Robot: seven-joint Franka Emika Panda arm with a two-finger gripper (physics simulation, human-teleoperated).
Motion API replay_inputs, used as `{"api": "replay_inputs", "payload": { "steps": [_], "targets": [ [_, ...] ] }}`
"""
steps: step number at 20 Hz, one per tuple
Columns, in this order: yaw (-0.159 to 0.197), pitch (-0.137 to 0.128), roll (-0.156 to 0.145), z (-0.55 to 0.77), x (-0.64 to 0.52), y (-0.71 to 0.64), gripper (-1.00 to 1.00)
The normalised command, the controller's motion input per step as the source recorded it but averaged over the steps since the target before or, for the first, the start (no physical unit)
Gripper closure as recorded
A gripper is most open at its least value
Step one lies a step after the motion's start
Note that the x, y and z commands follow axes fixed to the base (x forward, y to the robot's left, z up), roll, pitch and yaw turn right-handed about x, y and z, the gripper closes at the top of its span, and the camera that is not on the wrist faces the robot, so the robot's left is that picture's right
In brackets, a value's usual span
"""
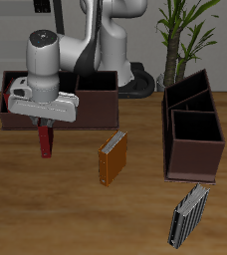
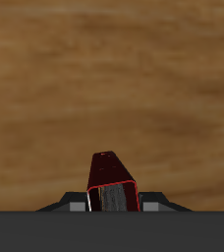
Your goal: Place the left red book into the back desk caddy's left compartment and place the right red book into the left desk caddy's right compartment and place the orange book into the left desk caddy's back compartment
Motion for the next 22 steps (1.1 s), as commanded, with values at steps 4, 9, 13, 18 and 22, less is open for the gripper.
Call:
{"api": "replay_inputs", "payload": {
  "steps": [4, 9, 13, 18, 22],
  "targets": [
    [-0.057, 0.002, 0.002, 0.27, -0.01, 0.13, 1.00],
    [-0.083, -0.008, 0.001, 0.61, -0.08, 0.33, 1.00],
    [-0.027, 0.011, 0.009, 0.88, -0.14, 0.68, 1.00],
    [-0.048, 0.037, -0.015, 0.61, 0.02, 0.51, 1.00],
    [-0.011, -0.013, 0.047, 0.48, -0.01, 0.68, 1.00]
  ]
}}
